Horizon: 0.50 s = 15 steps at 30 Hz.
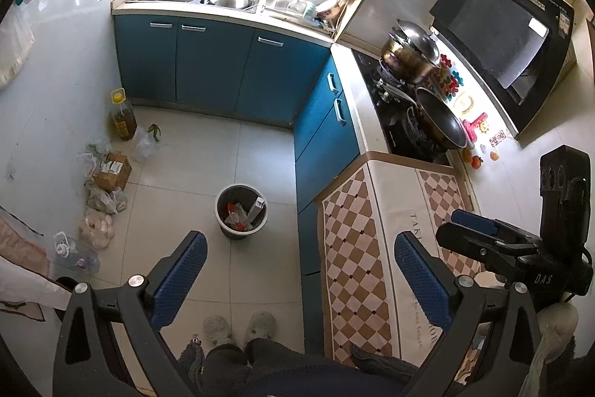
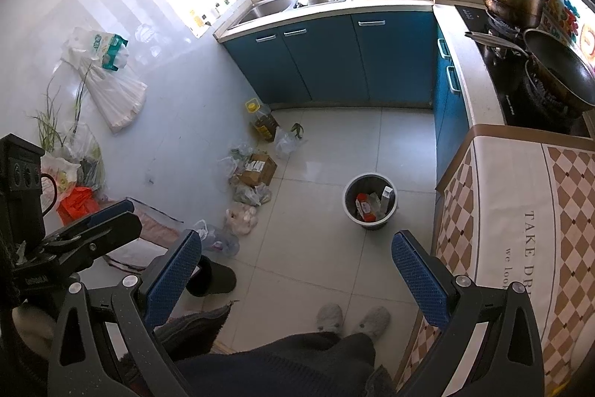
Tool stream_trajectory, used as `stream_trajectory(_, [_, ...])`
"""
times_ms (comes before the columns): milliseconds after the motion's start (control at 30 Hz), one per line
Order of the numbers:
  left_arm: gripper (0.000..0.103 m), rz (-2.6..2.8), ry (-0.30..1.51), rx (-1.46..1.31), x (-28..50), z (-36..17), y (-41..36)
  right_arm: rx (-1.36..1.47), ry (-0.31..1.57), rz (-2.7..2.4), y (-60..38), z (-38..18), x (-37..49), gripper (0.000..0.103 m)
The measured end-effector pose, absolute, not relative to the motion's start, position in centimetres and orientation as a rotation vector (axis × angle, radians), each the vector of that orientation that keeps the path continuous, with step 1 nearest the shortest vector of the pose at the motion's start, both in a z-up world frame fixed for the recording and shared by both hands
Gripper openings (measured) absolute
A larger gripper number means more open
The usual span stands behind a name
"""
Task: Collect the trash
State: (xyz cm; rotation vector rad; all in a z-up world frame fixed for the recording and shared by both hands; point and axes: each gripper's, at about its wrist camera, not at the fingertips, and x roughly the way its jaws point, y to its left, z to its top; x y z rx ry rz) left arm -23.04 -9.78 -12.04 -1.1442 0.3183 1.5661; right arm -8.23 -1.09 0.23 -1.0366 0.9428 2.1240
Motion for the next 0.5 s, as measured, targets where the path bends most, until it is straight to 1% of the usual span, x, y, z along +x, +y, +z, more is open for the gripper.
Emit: stream_trajectory(500, [0.103,1.567,0.324,-1.140,-22.97,-12.07,-9.76,-1.051,0.945,2.129,-1.71,-0.23,-8.15,0.103])
